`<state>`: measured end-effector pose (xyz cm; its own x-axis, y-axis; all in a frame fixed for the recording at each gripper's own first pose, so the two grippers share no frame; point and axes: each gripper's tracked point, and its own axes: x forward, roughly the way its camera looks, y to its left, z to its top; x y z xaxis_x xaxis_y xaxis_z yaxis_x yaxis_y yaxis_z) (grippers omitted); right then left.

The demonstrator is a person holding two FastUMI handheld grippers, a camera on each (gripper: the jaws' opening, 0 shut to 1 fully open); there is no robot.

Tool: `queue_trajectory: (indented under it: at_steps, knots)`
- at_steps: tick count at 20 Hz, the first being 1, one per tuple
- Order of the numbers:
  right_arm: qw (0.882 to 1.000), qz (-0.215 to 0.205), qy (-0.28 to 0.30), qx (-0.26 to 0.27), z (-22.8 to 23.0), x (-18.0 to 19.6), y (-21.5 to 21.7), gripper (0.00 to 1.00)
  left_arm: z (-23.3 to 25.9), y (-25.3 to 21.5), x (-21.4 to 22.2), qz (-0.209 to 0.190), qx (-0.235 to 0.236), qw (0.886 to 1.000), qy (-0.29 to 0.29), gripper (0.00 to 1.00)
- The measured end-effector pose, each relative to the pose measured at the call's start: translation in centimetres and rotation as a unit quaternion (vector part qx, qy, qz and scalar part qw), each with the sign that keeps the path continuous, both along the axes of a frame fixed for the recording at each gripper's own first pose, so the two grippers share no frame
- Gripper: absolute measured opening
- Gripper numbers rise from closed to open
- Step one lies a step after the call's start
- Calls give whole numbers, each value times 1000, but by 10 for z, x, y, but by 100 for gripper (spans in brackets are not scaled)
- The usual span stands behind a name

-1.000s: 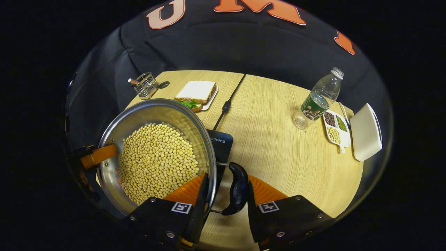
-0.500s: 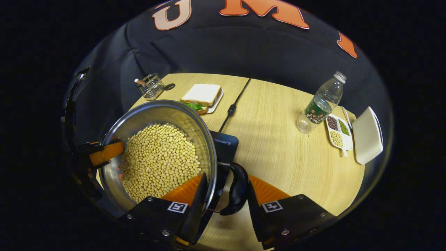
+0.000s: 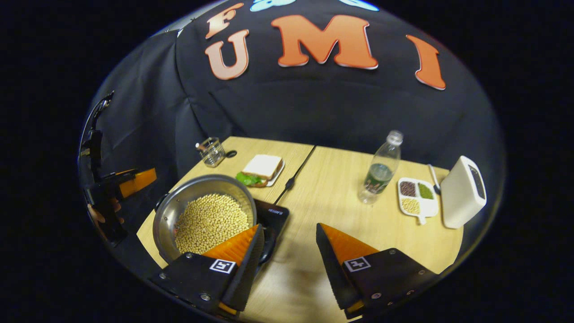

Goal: First push the handle of the pot to place it horizontally, then grasp the pot with both hands and set it on the induction cooktop.

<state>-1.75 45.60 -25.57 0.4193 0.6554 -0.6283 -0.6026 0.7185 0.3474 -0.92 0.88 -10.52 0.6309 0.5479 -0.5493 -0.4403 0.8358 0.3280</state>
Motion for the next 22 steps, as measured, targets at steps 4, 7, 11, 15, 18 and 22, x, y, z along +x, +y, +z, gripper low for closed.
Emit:
queue_trajectory:
  at_steps: [4,7,11,15,18,22]
  knots:
    - [994,-59,-91,19,56,53,-102,83,77,-65,46,-68,47,993,-90,98]
    - [981,-111,-159,15,96,86,-188,90,118,-120,72,-114,47,982,-142,98]
    - [959,-168,-229,8,148,107,-291,93,172,-186,98,-157,19,964,-212,98]
    - [939,-199,-280,1,199,106,-362,93,231,-232,115,-187,-5,943,-275,100]
    - [930,-210,-302,16,239,97,-404,93,274,-263,116,-206,-20,928,-311,100]
    - [920,-216,-326,39,286,89,-431,93,340,-306,102,-234,-39,889,-392,97]
